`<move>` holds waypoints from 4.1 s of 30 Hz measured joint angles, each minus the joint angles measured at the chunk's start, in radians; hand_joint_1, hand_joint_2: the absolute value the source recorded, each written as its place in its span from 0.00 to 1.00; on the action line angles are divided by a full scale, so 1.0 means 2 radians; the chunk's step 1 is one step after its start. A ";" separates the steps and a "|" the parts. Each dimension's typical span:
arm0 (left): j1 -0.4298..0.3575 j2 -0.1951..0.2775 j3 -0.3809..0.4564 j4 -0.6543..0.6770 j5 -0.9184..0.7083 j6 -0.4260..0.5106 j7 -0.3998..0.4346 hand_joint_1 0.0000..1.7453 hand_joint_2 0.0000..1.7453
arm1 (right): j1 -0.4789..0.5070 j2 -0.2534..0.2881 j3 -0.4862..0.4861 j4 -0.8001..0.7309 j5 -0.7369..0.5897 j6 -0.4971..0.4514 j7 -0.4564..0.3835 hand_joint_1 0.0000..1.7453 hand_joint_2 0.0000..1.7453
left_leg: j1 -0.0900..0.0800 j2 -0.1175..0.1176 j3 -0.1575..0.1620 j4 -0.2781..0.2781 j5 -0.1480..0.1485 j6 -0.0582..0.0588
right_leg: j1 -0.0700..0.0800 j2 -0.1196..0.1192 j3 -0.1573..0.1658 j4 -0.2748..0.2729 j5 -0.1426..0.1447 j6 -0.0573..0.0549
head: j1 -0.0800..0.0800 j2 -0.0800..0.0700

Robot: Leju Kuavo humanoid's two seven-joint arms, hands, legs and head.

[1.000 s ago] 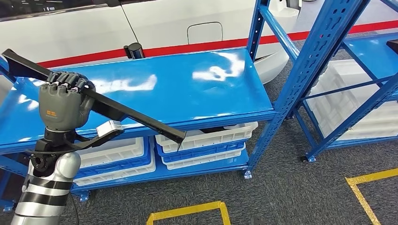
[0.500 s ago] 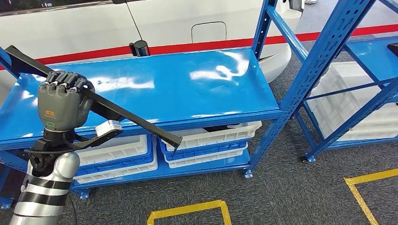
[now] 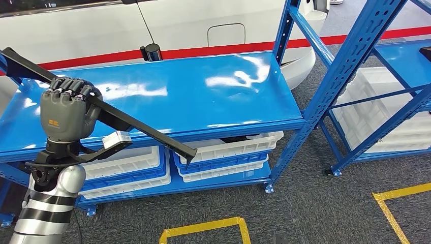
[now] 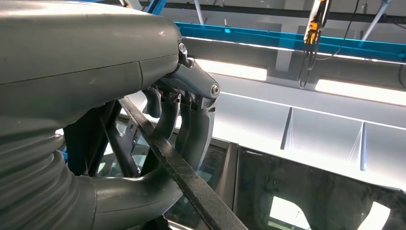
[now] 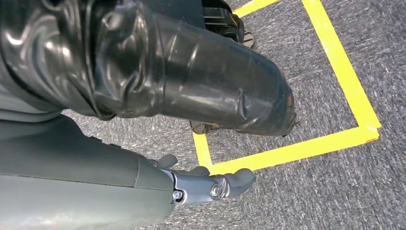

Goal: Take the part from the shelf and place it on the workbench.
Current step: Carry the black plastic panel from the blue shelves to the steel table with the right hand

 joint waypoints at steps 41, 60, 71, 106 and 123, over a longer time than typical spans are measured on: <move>-0.002 0.007 -0.006 -0.005 -0.012 0.001 -0.007 1.00 1.00 | -0.001 -0.002 -0.006 0.003 -0.001 0.000 0.000 0.00 0.00 | 0.018 0.003 -0.019 -0.017 0.034 -0.010 | -0.015 0.005 0.025 0.006 -0.024 0.022 | 0.003 0.000; -0.003 0.011 -0.009 -0.005 -0.013 0.002 -0.007 1.00 1.00 | 0.000 -0.002 -0.006 0.002 -0.001 0.000 0.000 0.00 0.00 | 0.018 0.007 -0.023 -0.015 0.038 -0.024 | -0.009 -0.002 0.008 0.011 -0.020 0.001 | -0.001 0.000; -0.003 0.012 -0.011 -0.004 -0.012 0.002 -0.006 1.00 1.00 | 0.000 -0.002 -0.006 0.002 -0.005 -0.001 0.000 0.00 0.00 | 0.017 0.006 -0.033 -0.006 0.037 -0.022 | -0.011 -0.003 0.004 0.010 -0.016 0.007 | -0.001 0.000; -0.008 0.013 -0.021 -0.005 0.000 -0.004 -0.009 1.00 1.00 | -0.001 -0.004 -0.007 0.003 -0.006 -0.001 0.000 0.00 0.00 | 0.009 0.004 -0.040 -0.004 0.041 -0.005 | -0.015 -0.005 0.007 -0.006 -0.007 0.021 | -0.003 0.000; -0.008 0.014 -0.023 -0.005 0.001 -0.008 -0.009 1.00 1.00 | -0.001 -0.003 -0.009 0.002 -0.007 -0.002 0.000 0.00 0.00 | 0.009 0.004 -0.040 -0.004 0.041 -0.005 | -0.015 -0.005 0.007 -0.006 -0.007 0.021 | -0.003 0.000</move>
